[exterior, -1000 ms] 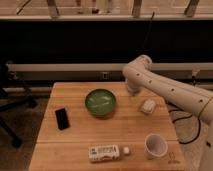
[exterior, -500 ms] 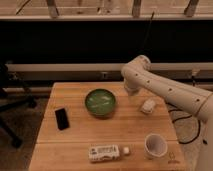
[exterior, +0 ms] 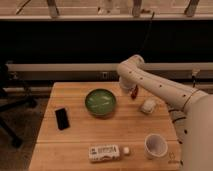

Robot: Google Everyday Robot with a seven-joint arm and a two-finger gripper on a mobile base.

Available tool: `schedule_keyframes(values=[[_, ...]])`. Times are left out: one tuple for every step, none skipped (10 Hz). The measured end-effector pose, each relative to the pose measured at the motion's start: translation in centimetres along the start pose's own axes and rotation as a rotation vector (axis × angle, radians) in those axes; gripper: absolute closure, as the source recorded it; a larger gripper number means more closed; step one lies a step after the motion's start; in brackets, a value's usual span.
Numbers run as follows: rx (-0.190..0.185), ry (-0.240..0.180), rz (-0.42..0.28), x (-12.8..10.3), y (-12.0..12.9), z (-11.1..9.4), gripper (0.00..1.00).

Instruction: Push the ceramic bowl across the table

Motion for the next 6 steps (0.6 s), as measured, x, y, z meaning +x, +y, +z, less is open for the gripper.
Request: schedule_keyframes(values=[[-0.007, -0.001, 0.001, 0.0, -0.4, 0.7, 1.00], [-0.018, -0.004, 0.000, -0.2, -1.0, 1.5, 1.00], [-0.021, -0.009, -0.002, -0.5, -1.4, 2.0, 1.00], [-0.026, -0.011, -0.003, -0.7, -1.6, 2.4, 1.00], [-0.035, -0.010, -0.001, -0.7, -1.8, 3.0, 1.00], [-0.041, -0.012, 0.000, -0.9, -2.0, 3.5, 1.00]])
